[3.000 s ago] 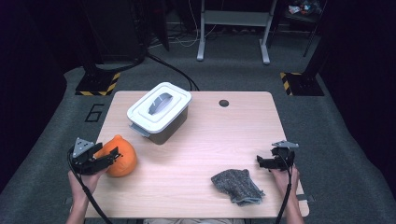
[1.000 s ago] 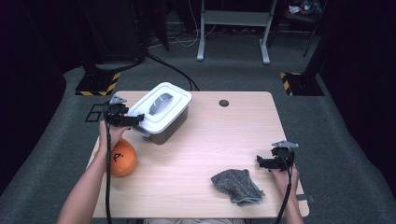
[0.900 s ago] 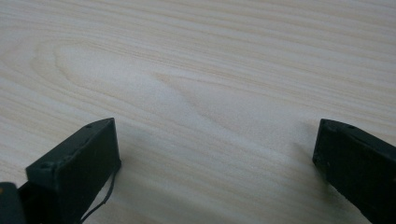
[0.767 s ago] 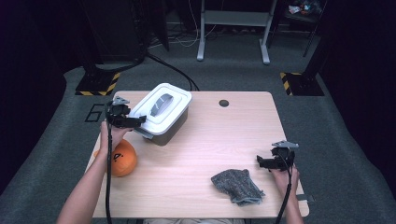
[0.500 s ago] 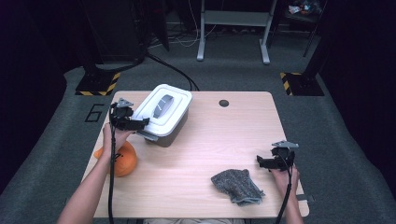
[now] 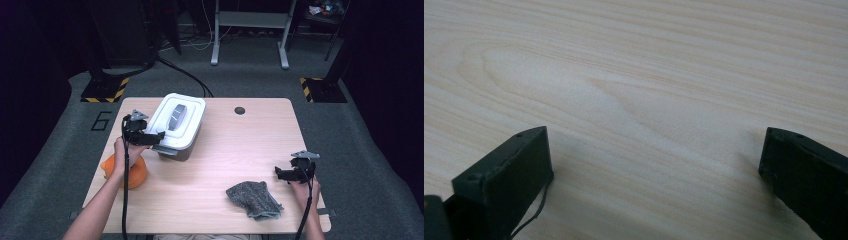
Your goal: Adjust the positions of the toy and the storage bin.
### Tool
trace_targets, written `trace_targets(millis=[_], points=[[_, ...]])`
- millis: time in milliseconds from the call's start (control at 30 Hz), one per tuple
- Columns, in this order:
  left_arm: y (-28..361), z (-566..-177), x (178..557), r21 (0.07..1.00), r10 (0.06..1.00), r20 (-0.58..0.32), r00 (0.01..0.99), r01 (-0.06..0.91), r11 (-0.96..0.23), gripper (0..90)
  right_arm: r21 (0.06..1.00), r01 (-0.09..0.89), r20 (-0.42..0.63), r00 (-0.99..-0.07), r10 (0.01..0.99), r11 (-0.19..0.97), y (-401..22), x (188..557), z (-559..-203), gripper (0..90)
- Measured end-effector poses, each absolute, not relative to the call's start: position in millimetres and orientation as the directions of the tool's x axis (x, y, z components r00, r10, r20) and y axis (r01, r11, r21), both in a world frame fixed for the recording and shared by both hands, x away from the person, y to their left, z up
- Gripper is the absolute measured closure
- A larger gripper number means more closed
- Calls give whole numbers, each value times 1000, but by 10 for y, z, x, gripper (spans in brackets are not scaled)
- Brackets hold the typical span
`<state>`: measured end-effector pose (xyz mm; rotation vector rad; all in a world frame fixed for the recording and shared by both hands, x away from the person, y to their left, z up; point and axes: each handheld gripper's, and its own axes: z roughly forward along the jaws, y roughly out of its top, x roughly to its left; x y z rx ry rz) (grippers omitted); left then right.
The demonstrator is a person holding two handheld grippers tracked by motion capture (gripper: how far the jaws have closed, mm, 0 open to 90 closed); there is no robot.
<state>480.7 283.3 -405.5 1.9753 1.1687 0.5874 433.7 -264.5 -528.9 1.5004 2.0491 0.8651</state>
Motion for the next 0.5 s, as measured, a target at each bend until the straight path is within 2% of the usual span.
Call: trace_targets(millis=[500], points=[[2649,-4070,4670,798,873,-2,487,527,-292,130,715,667,5,-301,954,207,-2643,4336,-5289,0]])
